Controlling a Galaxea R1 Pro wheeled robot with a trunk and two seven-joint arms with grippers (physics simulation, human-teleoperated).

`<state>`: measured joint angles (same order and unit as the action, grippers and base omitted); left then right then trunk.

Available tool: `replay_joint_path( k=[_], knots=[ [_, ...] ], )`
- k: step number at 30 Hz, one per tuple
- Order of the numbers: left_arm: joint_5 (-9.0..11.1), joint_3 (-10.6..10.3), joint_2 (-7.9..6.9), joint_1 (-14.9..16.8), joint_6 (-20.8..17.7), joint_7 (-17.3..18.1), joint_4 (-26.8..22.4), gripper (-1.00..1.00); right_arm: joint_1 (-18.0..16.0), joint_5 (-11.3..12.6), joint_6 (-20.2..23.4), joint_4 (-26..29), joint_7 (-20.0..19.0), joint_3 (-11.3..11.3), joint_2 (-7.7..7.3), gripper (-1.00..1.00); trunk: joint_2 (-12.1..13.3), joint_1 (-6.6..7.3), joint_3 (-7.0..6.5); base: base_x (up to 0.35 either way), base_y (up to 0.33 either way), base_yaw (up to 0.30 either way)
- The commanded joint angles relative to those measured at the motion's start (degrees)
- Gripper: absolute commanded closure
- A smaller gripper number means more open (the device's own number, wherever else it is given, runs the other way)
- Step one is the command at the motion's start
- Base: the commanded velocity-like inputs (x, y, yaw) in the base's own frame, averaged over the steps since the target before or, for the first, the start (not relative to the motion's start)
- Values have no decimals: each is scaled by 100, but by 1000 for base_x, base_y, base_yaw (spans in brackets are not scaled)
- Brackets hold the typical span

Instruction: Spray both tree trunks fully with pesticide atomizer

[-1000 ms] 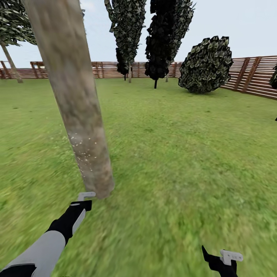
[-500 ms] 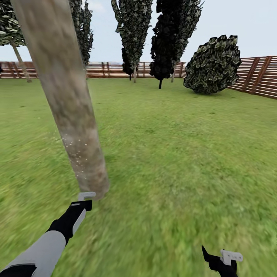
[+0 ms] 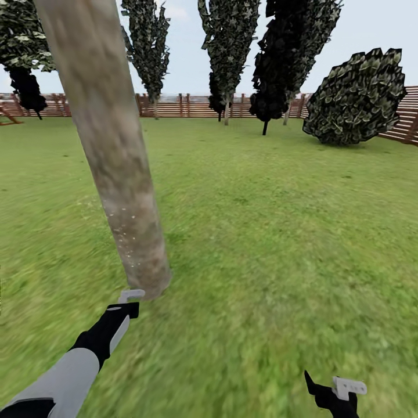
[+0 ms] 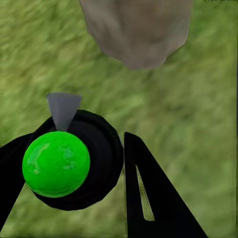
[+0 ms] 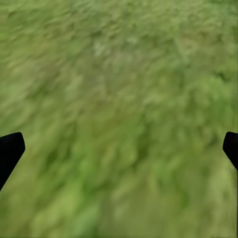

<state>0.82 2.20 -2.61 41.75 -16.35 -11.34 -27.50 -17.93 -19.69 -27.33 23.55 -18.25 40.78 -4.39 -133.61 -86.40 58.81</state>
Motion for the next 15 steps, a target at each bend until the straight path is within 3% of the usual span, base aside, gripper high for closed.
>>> replay_joint_path(
  k=[1, 10, 15],
  knots=[
    [-3, 0, 3, 0, 0, 0, -1, 100, 0, 0, 0, 0, -2, 0, 0, -100, 0, 0, 0, 91, -275, 77],
    [-3, 0, 6, 0, 0, 0, -1, 100, 0, 0, 0, 0, -1, 0, 0, -100, 0, 0, 0, 92, -275, 15],
    [-3, 0, 6, 0, 0, 0, -1, 100, 0, 0, 0, 0, 2, 0, 0, -100, 0, 0, 0, 92, -275, 223]
  ],
)
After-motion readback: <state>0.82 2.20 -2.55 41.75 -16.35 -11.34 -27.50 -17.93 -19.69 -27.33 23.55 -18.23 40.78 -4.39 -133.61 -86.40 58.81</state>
